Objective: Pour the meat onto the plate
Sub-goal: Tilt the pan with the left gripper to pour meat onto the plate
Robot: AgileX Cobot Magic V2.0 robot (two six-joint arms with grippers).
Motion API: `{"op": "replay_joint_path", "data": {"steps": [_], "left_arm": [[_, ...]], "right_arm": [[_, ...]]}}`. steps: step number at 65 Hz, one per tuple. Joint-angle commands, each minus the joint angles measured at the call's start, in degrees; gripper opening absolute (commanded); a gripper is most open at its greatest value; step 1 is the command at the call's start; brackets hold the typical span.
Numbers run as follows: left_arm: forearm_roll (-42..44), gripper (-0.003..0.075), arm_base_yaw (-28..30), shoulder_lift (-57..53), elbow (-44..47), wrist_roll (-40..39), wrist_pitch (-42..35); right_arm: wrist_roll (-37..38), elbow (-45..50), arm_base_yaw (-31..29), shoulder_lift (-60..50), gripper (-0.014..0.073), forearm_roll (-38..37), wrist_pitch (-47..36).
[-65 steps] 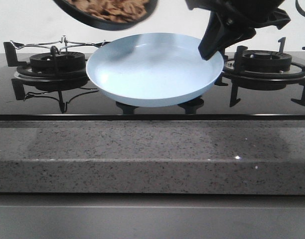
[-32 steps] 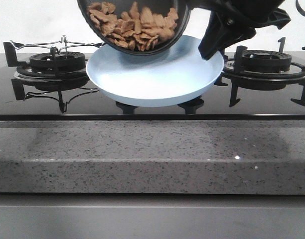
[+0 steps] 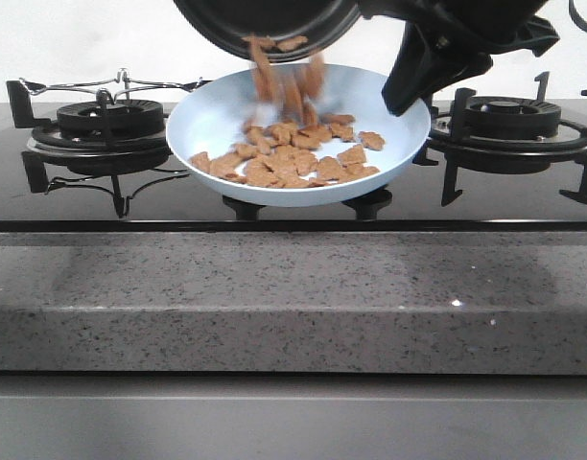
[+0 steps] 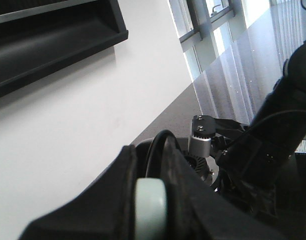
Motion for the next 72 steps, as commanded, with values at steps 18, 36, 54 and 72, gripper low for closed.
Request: {"op": "replay_joint_path", "data": {"steps": [18,36,54,72], "left_arm": [[-3.45,-0.0020,-0.44,-2.16,-2.20,3.79,2.07],[-3.45,-0.0020,-0.44,-2.16,-2.20,0.99,1.08],[-3.55,-0.0020,-0.23,-2.16,-2.20,-15.09,-10.25],[-3.40,-0.0020,5.01,-1.74,-3.26,-30.86,-20.54]], "right_arm": [[-0.51,-1.47,-0.21,-2.77,-0.0113,1.04,-2.79],[-0.51,-1.47,-0.21,-2.77,-0.0113,1.04,-2.79],[-0.51,-1.47,-0.21,-2.77,-0.0113,1.04,-2.79],[-0.51,-1.47,-0.21,-2.77,-0.0113,1.04,-2.79]]}}
